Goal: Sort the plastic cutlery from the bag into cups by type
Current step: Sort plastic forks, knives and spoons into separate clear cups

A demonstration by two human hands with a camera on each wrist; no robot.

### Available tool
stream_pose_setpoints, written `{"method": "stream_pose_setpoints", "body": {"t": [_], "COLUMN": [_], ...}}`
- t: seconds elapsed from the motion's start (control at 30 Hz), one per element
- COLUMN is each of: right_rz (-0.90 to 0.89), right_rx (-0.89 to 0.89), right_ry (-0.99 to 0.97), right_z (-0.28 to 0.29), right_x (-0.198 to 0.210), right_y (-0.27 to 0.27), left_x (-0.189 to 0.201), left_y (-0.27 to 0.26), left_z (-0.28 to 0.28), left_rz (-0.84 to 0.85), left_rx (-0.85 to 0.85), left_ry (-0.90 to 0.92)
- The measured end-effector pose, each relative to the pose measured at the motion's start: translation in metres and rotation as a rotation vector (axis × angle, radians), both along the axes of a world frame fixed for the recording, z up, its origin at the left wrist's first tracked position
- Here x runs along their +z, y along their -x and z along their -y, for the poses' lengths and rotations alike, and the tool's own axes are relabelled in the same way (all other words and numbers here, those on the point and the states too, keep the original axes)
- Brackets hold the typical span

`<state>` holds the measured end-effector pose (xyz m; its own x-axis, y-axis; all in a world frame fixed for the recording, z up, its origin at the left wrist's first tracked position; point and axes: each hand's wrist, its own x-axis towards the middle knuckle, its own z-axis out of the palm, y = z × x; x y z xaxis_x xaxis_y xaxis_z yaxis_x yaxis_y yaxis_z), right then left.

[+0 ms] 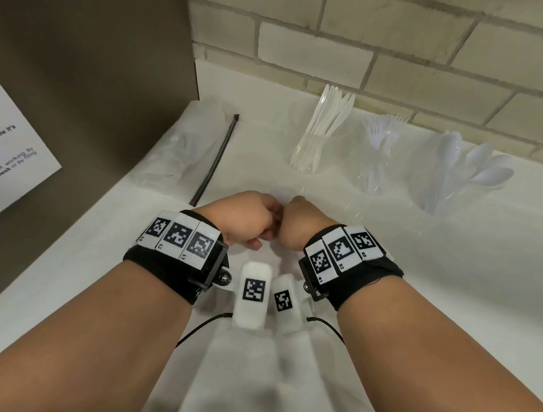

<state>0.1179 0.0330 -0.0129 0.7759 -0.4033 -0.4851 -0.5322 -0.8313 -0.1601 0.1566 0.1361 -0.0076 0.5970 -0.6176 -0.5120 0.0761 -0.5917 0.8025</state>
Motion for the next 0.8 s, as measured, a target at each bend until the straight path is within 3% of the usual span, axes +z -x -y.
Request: {"method": "stream_pose_setpoints", "body": {"t": [0.1,0.33,0.43,0.57,0.67,0.8], "right_rz": [0.013,0.034,0.087,0.555,0.93,1.189], "right_rx": [-0.039,0.032,-0.062,-0.238,-0.319,-0.209], "right_ry": [-0.002,0.069,-0.108,-0.563,-0.906,-0.959], "right_z": [-0.001,-0.004,0.008,0.034,0.036,0.026], "right_x": [-0.006,-0.006,0.001,0.032,0.054,0.075], "right_y": [0.002,0.007,0.007,0.016,0.02,0.022], "left_x": [0.003,-0.001,-0.003,-0.006,-0.012,-0.012], "left_y": [-0.001,-0.001,0.0,0.004,0.008,0.016], "left_z": [-0.005,-0.009,-0.01,-0.017,-0.018,-0.013], "left_rz": [-0.062,-0.037,-0.074,-0.346,-0.604,-0.764], "left_rx": [0.135,0.364,0.444,0.53,0.427,0.199], "left_ry": [0.068,0.142,0.212,0.398,0.41,0.357]}}
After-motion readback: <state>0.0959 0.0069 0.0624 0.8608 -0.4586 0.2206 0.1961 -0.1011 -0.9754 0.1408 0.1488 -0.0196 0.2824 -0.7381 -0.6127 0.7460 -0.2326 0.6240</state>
